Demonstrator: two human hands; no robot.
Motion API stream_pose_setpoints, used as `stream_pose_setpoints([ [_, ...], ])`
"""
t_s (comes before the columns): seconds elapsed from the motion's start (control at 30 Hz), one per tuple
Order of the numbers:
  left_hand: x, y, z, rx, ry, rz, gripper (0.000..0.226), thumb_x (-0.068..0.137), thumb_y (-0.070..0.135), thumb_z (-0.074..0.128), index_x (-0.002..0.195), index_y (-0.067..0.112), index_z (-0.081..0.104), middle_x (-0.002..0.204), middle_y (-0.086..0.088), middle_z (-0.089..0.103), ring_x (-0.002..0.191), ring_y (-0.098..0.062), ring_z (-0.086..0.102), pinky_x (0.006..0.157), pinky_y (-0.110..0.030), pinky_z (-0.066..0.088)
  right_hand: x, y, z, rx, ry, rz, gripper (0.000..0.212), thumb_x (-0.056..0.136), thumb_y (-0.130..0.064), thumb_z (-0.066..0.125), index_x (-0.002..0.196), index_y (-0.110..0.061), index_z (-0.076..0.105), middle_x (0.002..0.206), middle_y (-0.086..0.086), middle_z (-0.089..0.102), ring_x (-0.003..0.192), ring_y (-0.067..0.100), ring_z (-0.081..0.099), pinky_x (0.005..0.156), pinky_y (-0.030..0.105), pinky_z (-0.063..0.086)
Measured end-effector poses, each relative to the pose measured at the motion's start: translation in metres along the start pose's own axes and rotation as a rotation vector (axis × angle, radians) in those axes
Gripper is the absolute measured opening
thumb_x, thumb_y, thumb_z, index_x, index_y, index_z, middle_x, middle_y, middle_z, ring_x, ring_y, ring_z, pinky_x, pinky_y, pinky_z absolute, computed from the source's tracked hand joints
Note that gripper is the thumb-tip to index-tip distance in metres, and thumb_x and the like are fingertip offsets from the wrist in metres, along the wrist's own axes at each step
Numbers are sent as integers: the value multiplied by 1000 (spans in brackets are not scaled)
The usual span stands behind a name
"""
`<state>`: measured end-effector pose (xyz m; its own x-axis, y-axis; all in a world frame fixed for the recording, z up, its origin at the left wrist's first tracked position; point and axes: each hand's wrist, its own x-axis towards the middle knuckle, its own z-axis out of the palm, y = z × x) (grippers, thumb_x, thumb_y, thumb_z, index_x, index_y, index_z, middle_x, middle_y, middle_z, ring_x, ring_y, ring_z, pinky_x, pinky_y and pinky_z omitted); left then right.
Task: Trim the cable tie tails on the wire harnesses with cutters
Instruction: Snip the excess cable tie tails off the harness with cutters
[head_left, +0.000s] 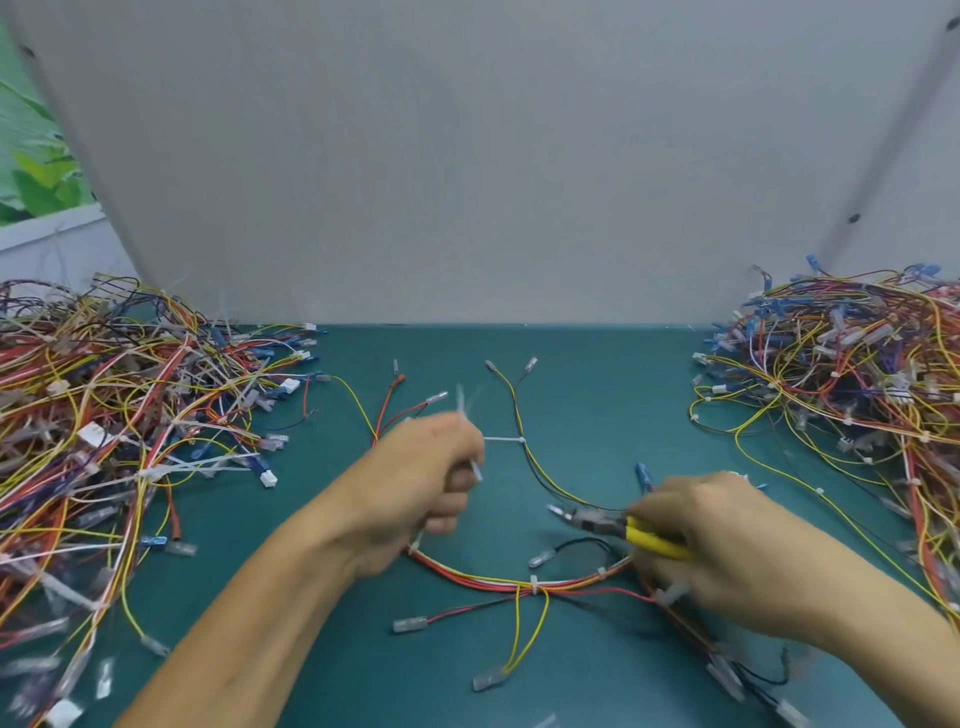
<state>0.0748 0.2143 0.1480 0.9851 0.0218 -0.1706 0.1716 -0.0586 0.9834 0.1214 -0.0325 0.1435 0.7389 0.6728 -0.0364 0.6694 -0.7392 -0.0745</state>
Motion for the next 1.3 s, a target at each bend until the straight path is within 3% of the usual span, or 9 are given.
stream_pose_setpoints([
  [0.13,-4,14,-26,-169,158,107,23,91,5,40,70,10,50,57,-3,41,46,-15,33,43,-24,25,-6,-8,-16,57,130,59,8,78,-30,52,84,-25,51,82,-11,46,79,7,46,69,23,38],
  [0.27,3,1,-39,70,260,137,29,95,1,33,80,7,57,54,1,36,46,-13,29,48,-25,25,-6,-35,-34,70,70,38,27,69,-48,41,85,-26,44,86,-12,44,79,7,48,71,29,44],
  [0.37,5,-16,-45,305,235,187,22,90,2,50,78,13,65,46,12,36,45,-8,30,49,-25,24,3,-63,-35,-16,37,-3,34,68,-53,37,84,-23,44,88,-9,50,83,14,52,71,33,47],
  [0.43,4,-23,-49,372,165,228,5,83,13,65,81,15,70,47,12,35,47,-8,29,49,-24,23,11,-80,-29,-46,11,-15,35,70,-51,40,86,-19,45,90,-5,54,85,23,53,67,34,45],
  [0.53,4,-30,-56,350,36,205,19,73,31,69,86,16,72,51,9,31,49,-9,28,47,-20,28,24,-95,-17,-36,-52,-16,24,78,-41,45,84,-18,46,91,3,53,82,31,48,64,34,37],
  [0.63,5,-33,-61,464,-45,183,14,77,26,76,88,19,72,50,11,27,50,-9,26,51,-22,28,33,-97,-4,-23,-86,-6,20,85,-37,43,92,-20,53,98,1,51,91,30,52,68,33,36],
  [0.8,9,-34,-61,577,-72,163,5,82,25,72,78,21,72,46,10,32,51,-9,30,52,-25,27,40,-97,7,-6,-91,-26,20,87,-40,42,88,-23,51,97,-5,46,79,24,43,67,33,36],
  [0.97,11,-35,-61,562,-55,159,14,84,19,70,71,25,68,46,18,50,47,4,42,50,-10,32,41,-100,12,14,-78,-64,17,85,-43,42,79,-26,44,94,-5,41,76,23,43,69,33,41],
  [1.3,10,-35,-60,547,-23,169,10,84,18,70,75,20,70,44,16,43,46,0,36,48,-13,28,42,-93,14,49,-84,-90,17,85,-42,44,79,-25,45,92,-4,45,81,23,52,72,34,47],
])
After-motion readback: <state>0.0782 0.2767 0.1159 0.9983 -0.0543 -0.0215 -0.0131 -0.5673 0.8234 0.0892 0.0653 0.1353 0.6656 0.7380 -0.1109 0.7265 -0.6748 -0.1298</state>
